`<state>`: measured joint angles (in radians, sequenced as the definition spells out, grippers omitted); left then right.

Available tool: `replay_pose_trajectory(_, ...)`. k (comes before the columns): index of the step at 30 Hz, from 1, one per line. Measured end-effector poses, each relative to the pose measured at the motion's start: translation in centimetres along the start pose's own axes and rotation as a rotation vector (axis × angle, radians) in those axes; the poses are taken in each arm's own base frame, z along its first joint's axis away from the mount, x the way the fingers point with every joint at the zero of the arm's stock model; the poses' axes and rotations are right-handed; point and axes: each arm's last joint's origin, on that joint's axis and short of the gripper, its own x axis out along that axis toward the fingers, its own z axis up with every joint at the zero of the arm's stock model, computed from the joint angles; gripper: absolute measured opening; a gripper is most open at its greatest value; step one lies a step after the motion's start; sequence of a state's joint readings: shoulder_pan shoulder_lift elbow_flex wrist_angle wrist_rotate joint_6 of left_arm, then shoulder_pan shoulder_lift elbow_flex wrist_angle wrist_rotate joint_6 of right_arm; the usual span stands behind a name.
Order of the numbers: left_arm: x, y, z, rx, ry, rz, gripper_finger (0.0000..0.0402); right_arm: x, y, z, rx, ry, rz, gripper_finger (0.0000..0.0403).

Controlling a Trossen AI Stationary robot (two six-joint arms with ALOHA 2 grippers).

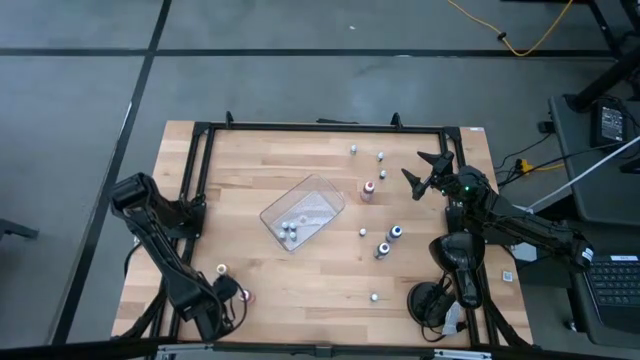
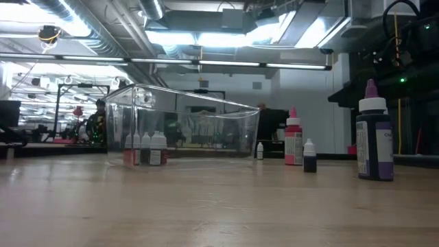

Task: Pick & Place food coloring
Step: Put the small green food coloring bottle into the transparent bin

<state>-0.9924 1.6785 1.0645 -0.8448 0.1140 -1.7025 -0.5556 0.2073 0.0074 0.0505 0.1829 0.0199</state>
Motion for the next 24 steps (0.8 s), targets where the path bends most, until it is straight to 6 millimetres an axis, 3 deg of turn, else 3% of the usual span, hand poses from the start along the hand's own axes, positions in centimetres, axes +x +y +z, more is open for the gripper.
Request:
replay_pose_trajectory(10,-4.1,1.3,-0.2,0.012,-0.016,-0.125,0.0056,0.0,0.0,0.0,0.000,0.000,0.000,0.0394)
replay_pose_trajectory(24,-13.5,4.1,0.3,0.075,-0.037,-0.047,0.0056,0.0,0.0,0.0,-0.001,0.000,0.000,0.0394)
